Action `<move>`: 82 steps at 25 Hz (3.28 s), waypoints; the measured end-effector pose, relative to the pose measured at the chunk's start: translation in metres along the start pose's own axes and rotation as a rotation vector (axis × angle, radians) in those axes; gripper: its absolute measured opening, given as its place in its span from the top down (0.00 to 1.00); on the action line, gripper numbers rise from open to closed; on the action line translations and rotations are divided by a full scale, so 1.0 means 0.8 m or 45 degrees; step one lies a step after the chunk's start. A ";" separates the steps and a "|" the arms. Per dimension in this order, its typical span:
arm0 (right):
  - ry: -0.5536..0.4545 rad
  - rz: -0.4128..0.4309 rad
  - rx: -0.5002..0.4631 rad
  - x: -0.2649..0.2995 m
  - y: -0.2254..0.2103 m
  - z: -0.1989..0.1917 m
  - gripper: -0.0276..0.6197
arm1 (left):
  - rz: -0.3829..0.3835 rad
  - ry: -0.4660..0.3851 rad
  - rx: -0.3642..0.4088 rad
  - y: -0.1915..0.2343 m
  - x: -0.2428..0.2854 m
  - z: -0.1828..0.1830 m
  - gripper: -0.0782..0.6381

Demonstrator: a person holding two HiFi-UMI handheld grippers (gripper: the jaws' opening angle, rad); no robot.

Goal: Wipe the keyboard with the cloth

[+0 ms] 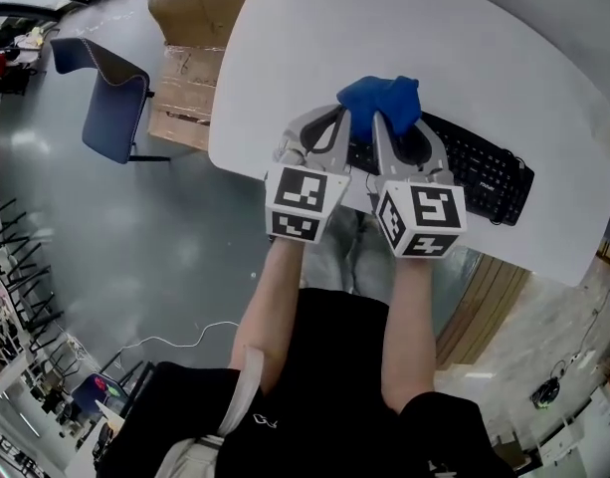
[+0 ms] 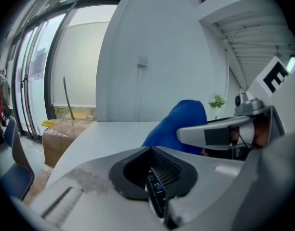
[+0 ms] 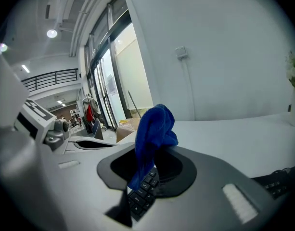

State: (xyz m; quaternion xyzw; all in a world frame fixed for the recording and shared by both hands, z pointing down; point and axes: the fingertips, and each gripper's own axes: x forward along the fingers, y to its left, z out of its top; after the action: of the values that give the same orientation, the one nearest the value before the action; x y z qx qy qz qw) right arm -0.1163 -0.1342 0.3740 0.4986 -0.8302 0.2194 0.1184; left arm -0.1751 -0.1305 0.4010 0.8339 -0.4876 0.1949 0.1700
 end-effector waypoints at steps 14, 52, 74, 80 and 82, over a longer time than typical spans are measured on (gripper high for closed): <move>0.136 -0.048 0.041 0.031 -0.010 -0.062 0.83 | -0.086 0.135 -0.036 0.002 0.037 -0.060 0.90; 0.227 -0.029 0.136 0.016 -0.052 -0.123 0.83 | -0.047 0.323 0.027 -0.030 0.077 -0.100 0.90; 0.237 -0.091 0.173 -0.027 -0.110 -0.131 0.83 | -0.123 0.370 0.092 -0.101 0.100 -0.095 0.90; 0.232 -0.116 0.188 -0.042 -0.130 -0.132 0.83 | -0.153 0.378 0.110 -0.124 0.107 -0.093 0.90; 0.230 -0.120 0.191 -0.045 -0.135 -0.133 0.83 | -0.158 0.381 0.114 -0.130 0.110 -0.093 0.90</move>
State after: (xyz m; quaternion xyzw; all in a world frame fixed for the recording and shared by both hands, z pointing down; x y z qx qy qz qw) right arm -0.0065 -0.0984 0.4787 0.5226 -0.7731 0.3191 0.1654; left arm -0.0561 -0.1123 0.4987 0.8309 -0.3952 0.3274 0.2149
